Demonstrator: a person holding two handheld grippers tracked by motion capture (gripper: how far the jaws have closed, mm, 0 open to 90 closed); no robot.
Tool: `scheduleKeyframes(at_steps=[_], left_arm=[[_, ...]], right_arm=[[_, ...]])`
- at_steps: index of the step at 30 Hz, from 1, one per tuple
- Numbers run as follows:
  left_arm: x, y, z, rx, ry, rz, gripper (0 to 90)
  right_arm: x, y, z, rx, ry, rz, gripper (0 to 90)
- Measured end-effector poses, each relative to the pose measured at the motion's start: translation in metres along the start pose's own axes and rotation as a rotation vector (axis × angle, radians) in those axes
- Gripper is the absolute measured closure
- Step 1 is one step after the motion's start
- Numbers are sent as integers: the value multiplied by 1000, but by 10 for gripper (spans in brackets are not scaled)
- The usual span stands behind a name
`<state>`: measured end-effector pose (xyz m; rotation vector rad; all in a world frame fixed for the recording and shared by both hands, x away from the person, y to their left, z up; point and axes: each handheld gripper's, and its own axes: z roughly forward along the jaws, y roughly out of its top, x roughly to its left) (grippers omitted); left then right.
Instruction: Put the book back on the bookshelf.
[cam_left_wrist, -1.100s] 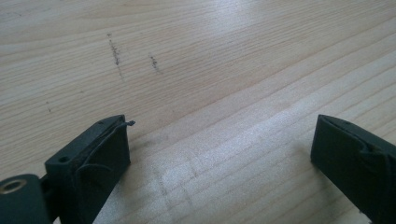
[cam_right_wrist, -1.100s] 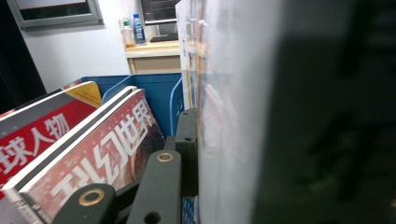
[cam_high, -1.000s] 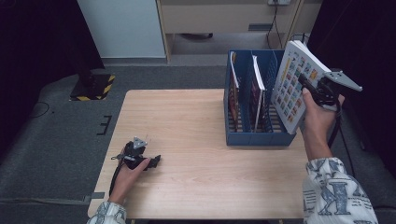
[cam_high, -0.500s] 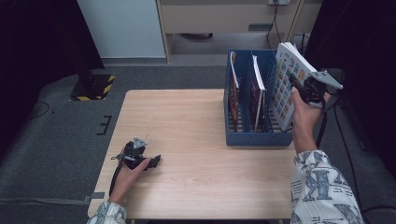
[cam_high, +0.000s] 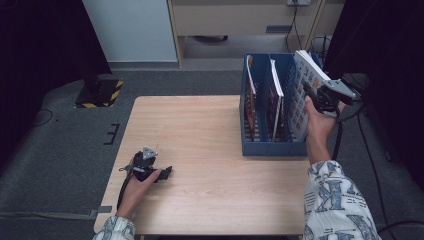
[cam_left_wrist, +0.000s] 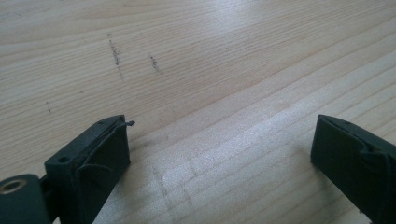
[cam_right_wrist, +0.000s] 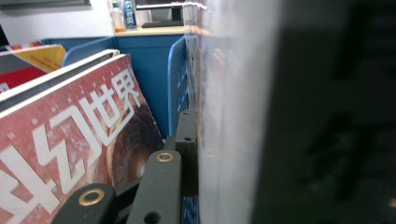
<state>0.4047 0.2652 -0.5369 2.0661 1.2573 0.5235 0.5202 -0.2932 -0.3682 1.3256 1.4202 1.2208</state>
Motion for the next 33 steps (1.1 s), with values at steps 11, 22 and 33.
scheduleKeyframes(at_steps=[11, 22, 33], left_arm=[[0, 0, 0, 1, 0, 1, 35], [0, 0, 0, 0, 1, 1, 35], [0, 0, 0, 0, 2, 1, 35]], right_arm=[[0, -16, 5, 29, 3, 10, 737], [0, -25, 4, 41, 13, 12, 736], [1, -24, 2, 33, 41, -9, 716]])
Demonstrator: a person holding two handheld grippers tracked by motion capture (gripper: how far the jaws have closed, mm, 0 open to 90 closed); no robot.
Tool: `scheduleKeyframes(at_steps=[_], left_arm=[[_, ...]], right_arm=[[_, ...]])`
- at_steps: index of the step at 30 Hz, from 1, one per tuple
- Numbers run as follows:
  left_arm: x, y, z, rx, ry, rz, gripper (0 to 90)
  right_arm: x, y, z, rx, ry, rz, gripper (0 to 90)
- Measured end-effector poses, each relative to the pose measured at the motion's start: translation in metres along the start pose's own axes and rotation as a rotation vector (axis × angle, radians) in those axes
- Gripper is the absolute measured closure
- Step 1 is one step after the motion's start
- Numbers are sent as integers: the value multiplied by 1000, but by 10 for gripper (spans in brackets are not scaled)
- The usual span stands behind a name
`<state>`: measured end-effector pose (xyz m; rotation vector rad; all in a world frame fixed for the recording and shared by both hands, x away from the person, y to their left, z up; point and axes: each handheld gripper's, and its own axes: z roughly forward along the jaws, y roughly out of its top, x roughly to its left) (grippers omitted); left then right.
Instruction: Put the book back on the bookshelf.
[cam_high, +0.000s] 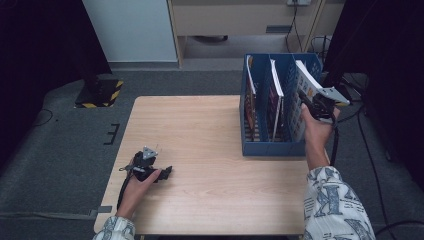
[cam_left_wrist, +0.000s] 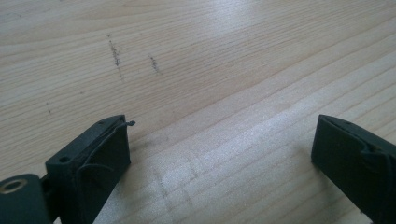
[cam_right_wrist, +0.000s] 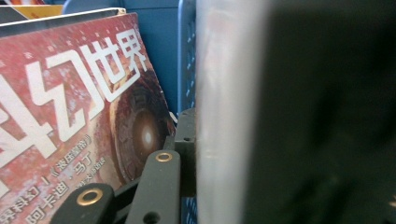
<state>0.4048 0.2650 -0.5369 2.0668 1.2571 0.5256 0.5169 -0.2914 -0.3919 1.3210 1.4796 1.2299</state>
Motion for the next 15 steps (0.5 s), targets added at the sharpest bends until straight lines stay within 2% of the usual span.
scheduleKeyframes(at_steps=[2, 5, 12, 15], left_arm=[[0, 0, 0, 0, 0, 0, 35], [0, 0, 0, 0, 1, 0, 34], [0, 0, 0, 0, 1, 0, 35], [0, 0, 0, 0, 1, 0, 35]], right_arm=[[1, 2, -1, -12, 4, -4, 709], [2, 4, -1, -1, -10, -27, 731], [-1, 10, -6, -10, -26, -8, 738], [-3, 12, -6, -9, -33, -19, 739]])
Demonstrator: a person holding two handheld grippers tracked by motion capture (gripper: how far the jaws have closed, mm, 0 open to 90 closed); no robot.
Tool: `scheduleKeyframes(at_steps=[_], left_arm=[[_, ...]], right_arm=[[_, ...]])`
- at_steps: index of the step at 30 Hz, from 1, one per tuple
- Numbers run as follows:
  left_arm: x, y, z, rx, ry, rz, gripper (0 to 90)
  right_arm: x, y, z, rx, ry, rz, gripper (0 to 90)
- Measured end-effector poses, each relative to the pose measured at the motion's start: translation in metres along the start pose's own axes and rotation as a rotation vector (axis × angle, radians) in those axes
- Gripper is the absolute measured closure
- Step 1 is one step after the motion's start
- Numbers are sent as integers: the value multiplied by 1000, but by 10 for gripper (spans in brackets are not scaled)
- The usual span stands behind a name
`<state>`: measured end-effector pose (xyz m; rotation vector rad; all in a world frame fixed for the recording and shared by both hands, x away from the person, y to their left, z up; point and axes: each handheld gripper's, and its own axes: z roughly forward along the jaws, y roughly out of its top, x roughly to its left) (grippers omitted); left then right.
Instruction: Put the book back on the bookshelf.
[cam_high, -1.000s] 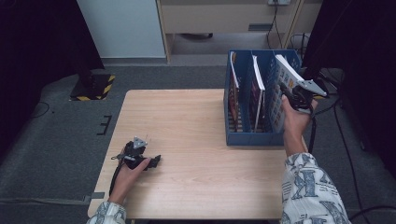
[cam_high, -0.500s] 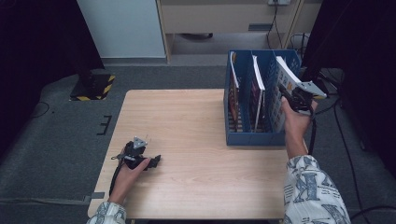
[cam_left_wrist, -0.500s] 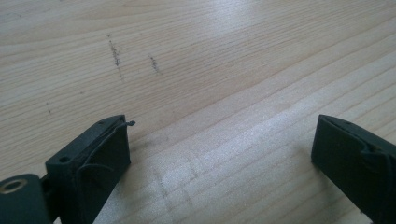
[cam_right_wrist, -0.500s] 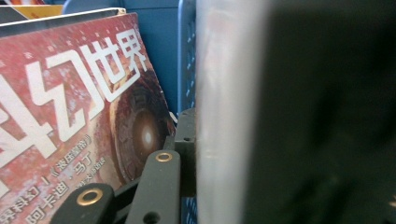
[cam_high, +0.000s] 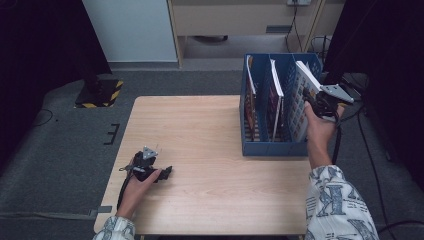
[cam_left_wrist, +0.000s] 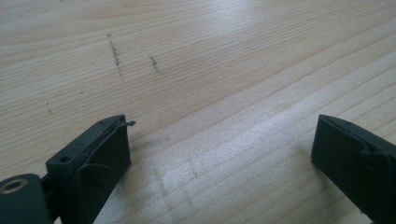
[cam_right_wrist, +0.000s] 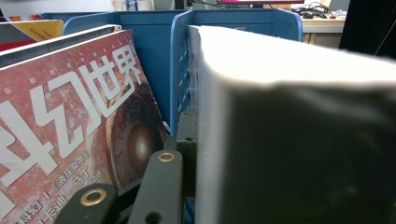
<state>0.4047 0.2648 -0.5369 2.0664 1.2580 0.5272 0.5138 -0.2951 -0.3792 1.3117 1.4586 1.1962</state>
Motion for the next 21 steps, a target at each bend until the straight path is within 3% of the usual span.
scheduleKeyframes(at_steps=[12, 21], left_arm=[[0, 1, 1, 1, 0, 2, 35], [0, 1, 0, 1, 1, 1, 35]], right_arm=[[-10, 7, 7, -28, -53, 0, 739], [-5, -2, 14, -20, -58, -9, 739]])
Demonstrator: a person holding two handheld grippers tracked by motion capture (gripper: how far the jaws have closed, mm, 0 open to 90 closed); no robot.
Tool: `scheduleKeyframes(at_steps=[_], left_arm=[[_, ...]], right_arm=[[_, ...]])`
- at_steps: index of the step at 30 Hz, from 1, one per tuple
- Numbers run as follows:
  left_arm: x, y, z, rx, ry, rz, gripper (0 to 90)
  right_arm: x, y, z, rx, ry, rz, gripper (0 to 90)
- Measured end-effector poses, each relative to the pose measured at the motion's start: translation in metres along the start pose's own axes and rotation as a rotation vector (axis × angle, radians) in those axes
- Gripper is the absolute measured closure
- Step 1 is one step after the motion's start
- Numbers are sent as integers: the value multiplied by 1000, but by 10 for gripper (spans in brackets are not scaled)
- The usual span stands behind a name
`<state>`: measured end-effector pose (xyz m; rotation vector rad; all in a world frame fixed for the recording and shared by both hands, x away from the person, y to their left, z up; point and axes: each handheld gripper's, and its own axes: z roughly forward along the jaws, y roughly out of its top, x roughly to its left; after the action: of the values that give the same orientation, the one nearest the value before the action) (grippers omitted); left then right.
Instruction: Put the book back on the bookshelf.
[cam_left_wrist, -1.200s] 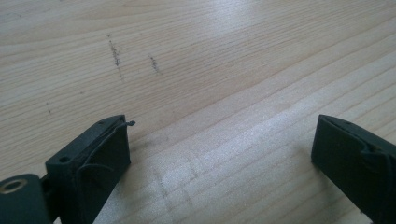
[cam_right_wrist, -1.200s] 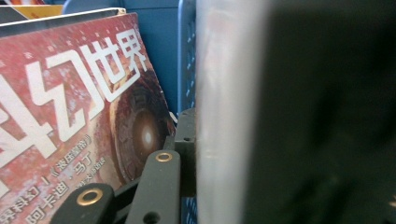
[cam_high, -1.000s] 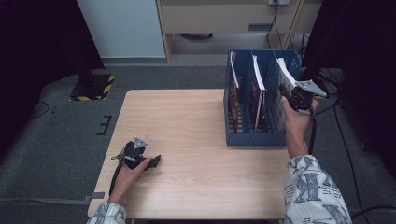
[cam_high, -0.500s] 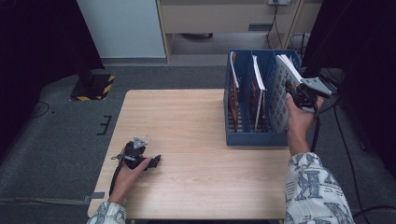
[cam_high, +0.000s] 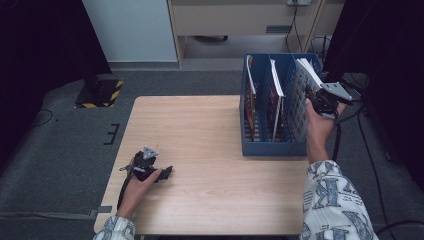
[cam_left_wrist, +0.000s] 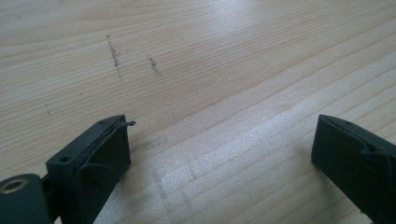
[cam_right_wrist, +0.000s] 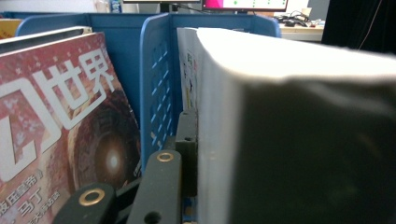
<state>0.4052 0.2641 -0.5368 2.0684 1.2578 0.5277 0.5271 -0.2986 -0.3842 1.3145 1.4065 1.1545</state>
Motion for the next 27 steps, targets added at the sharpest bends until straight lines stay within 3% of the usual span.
scheduleKeyframes(at_steps=[17, 27], left_arm=[[0, 0, 0, 0, 1, -1, 35], [0, 0, 0, 0, 1, -1, 35]], right_arm=[[10, 6, 11, -17, 6, -33, 738], [10, 3, 14, -12, -3, -28, 738]])
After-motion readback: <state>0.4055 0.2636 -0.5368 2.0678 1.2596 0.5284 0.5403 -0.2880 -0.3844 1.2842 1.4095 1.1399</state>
